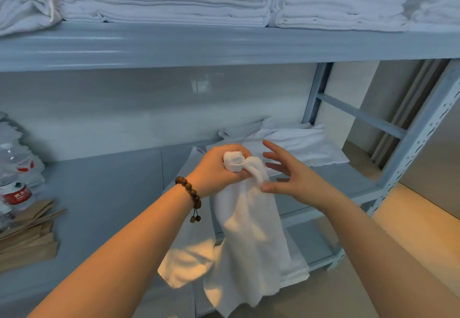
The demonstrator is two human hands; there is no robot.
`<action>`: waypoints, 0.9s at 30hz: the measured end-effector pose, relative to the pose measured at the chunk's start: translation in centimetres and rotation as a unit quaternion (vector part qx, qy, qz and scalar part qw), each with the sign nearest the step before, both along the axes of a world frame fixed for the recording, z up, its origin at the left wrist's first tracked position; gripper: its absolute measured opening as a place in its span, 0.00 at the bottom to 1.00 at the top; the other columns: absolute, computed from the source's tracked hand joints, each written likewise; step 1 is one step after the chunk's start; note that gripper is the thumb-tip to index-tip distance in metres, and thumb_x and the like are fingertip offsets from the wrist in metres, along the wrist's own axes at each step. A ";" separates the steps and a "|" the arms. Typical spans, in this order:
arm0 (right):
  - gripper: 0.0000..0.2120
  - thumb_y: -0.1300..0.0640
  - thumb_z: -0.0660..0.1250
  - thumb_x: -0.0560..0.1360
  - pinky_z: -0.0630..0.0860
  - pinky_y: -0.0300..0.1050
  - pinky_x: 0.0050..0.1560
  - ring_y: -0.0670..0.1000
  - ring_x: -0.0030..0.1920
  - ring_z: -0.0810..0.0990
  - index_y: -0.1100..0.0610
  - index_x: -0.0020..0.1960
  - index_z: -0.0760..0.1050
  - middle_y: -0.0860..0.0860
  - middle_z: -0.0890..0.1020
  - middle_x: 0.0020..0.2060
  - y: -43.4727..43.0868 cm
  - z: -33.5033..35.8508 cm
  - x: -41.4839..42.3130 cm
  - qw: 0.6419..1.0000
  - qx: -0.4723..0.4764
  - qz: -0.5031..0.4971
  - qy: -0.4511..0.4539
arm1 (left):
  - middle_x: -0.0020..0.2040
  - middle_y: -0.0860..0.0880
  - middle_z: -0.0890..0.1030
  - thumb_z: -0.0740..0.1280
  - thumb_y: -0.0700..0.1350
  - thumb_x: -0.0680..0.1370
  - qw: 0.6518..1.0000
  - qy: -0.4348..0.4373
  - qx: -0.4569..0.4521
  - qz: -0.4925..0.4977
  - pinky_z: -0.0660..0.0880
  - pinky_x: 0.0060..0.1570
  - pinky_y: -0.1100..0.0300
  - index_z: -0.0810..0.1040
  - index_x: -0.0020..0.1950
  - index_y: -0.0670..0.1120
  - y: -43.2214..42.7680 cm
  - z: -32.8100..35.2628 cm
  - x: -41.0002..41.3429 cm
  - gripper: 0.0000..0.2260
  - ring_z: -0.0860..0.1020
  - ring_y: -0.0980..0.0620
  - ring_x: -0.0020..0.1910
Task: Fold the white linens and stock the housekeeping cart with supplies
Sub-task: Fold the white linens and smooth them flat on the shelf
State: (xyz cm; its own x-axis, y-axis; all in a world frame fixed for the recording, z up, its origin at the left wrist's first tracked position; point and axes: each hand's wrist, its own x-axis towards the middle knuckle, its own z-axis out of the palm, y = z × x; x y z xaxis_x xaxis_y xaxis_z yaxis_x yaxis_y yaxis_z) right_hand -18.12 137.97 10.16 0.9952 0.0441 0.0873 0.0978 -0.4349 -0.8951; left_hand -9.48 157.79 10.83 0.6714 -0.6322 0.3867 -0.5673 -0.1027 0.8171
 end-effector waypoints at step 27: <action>0.30 0.50 0.74 0.70 0.74 0.42 0.60 0.40 0.62 0.74 0.40 0.68 0.67 0.40 0.75 0.63 1.2 0.7 0.5 0.993 -0.001 -0.055 -0.103 | 0.42 0.49 0.84 0.72 0.43 0.75 0.999 0.045 0.022 -0.012 0.76 0.47 0.55 0.84 0.45 0.48 1.0 3.2 1.6 0.02 0.80 0.53 0.44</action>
